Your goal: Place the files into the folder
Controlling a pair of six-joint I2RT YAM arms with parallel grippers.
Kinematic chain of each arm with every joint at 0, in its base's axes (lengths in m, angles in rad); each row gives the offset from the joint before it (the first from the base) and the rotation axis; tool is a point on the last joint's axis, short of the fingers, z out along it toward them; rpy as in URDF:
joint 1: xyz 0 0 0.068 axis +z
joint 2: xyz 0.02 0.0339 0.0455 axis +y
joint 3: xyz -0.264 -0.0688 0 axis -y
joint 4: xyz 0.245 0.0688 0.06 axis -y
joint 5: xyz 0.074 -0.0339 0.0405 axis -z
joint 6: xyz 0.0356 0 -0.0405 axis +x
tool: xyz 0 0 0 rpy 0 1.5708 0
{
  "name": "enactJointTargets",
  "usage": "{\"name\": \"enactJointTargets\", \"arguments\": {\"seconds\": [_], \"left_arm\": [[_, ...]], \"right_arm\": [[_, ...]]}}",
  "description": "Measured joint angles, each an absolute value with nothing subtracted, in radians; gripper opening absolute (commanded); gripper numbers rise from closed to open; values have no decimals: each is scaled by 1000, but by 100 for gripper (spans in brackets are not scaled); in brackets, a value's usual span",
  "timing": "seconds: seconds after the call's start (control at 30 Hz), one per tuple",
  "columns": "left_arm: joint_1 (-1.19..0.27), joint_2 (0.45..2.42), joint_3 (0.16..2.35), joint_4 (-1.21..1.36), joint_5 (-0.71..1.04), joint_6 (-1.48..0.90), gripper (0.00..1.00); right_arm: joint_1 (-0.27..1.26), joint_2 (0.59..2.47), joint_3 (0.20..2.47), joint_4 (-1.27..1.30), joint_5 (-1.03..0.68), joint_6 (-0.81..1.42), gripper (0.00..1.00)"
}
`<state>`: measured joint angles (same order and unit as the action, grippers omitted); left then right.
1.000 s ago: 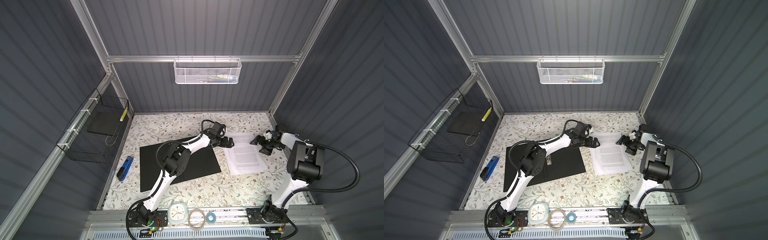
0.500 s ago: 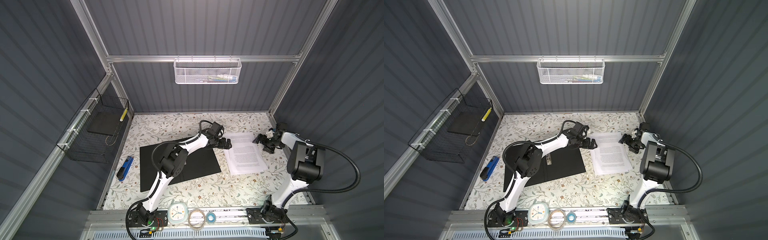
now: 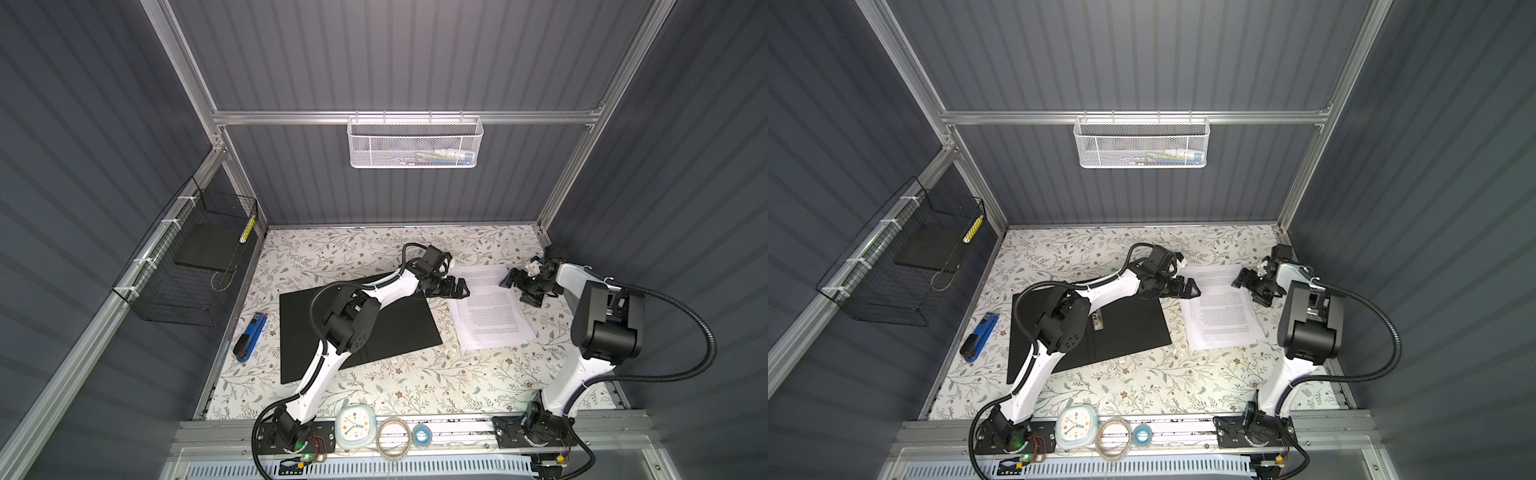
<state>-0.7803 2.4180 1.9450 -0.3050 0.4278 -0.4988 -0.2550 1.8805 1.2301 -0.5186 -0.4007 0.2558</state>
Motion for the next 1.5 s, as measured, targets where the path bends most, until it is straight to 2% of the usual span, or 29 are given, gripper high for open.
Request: {"name": "enactJointTargets", "arguments": {"seconds": [0.33,0.53,1.0,1.5], "left_arm": [[-780,2477,2023,-290,477,-468,99],[-780,2497,2063,-310,473,-437,100],[-780,2489,2028,-253,469,-448,99],[-780,2514,2058,-237,514,-460,99]], "right_arm": [[-232,1802,1139,-500,-425,283,91],[-235,1743,1142,-499,-370,276,93],[-267,1930,1296,-518,-289,269,92],[-252,1962,1300,-486,-400,303,91]]}}
